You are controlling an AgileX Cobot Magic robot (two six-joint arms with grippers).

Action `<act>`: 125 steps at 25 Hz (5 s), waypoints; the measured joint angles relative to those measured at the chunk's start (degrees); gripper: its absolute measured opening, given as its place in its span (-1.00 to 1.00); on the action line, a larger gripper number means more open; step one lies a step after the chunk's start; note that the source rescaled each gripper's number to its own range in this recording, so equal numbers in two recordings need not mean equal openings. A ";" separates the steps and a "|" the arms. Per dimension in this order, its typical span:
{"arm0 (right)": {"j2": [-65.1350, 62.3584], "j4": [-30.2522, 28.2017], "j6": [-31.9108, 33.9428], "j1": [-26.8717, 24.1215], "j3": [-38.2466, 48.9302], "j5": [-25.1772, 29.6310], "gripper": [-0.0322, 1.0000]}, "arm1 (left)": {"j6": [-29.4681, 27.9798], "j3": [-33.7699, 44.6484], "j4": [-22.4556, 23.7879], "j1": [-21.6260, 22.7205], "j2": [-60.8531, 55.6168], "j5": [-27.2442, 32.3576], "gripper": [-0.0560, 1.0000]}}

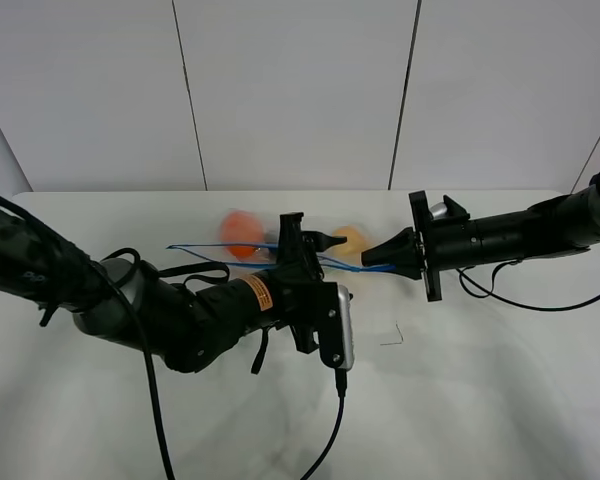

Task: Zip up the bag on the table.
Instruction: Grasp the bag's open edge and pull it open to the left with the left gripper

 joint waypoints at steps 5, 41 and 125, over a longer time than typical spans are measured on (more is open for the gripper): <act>0.00 -0.11 0.00 0.00 0.00 0.00 -0.93 | 0.00 -1.61 0.05 0.00 2.04 -0.02 0.91; 0.00 -0.11 0.00 0.00 0.00 0.00 -0.93 | -4.25 -2.25 3.09 0.00 2.04 -0.01 -0.89; 0.00 0.37 -0.17 0.18 -0.14 -0.41 -0.93 | 17.59 14.37 -16.69 22.31 1.92 -16.71 -0.89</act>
